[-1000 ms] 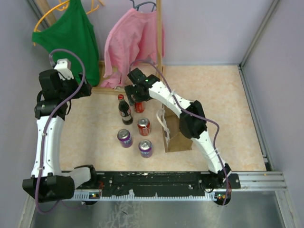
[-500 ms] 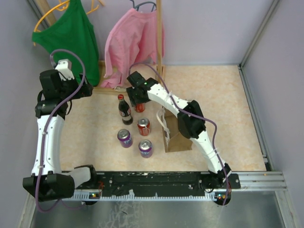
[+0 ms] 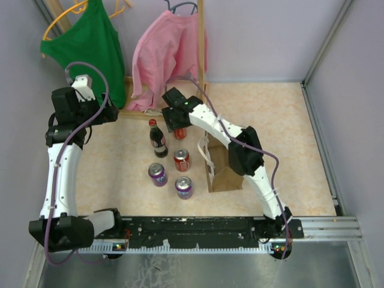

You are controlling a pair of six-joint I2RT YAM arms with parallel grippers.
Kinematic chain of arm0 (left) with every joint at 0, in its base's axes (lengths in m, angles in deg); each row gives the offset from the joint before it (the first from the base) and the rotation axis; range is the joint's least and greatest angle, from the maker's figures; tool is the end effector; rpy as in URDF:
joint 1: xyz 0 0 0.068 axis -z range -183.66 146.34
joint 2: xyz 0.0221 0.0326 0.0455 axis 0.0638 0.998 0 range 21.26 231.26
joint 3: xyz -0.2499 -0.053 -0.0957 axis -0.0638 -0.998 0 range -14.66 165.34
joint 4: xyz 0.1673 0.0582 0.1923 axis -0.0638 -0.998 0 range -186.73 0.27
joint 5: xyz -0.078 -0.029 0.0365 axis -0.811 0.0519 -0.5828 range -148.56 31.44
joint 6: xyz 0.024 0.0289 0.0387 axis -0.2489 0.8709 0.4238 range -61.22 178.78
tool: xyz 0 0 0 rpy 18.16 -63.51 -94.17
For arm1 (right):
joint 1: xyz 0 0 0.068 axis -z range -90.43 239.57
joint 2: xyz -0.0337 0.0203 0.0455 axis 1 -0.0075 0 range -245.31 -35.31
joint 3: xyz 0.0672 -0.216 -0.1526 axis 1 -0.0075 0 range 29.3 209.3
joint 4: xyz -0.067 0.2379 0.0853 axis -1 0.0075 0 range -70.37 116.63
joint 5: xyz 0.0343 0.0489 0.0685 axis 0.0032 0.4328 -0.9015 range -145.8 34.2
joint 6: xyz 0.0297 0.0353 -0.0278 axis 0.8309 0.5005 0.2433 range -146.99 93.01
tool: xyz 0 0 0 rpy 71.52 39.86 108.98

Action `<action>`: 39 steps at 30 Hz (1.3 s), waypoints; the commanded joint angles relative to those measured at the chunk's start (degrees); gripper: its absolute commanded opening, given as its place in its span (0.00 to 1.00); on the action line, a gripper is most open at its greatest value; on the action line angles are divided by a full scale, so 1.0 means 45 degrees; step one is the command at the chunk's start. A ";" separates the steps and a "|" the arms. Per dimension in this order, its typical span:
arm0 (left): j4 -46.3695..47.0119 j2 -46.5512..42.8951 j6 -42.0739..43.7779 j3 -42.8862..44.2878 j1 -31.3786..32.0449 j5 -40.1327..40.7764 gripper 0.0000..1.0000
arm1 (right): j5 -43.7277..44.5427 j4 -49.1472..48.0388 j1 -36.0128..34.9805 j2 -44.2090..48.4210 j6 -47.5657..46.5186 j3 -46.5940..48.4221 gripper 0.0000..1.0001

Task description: Place the beverage into the canvas bag

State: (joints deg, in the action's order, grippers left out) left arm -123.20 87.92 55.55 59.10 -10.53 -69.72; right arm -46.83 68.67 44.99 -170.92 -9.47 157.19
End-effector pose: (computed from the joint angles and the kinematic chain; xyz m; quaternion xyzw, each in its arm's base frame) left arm 0.2477 0.0229 0.3973 -0.0234 0.8470 -0.0659 0.5270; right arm 0.3740 0.3606 0.2335 -0.2018 0.9340 0.0829 0.2830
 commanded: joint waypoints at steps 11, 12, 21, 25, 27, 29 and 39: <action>0.0159 0.0636 0.0625 0.1578 -0.0049 -0.2690 0.95 | 0.2251 -0.0116 0.0507 0.6407 0.0126 0.0156 0.00; 0.0110 0.0718 0.0710 0.1786 -0.0039 -0.3106 0.95 | 0.2265 -0.0055 0.0667 0.7088 0.0196 -0.0279 0.00; -0.1445 0.0170 0.2136 0.2519 0.2148 -0.6513 0.93 | 0.2281 0.0753 0.1186 1.1652 0.1533 -0.5572 0.00; -0.2014 0.0147 0.2434 0.2296 0.3125 -0.6970 0.93 | 0.2347 0.1174 0.0710 1.2593 0.2208 -0.7206 0.00; -0.2091 0.0331 0.2566 0.2388 0.3225 -0.7029 0.92 | 0.2409 0.1262 0.0420 1.2806 0.2473 -0.7755 0.00; -0.2056 0.0530 0.2580 0.2501 0.3344 -0.7022 0.92 | 0.2392 0.1287 0.0170 1.2997 0.2765 -0.8197 0.00; -0.1766 0.1123 0.2672 0.2721 0.3525 -0.6731 0.92 | 0.2874 0.0420 -0.0058 1.3161 0.3196 -1.0234 0.00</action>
State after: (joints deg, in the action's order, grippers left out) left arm -131.44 92.64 66.50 69.11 4.98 -99.53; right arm -36.77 77.85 44.95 -114.64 3.62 111.10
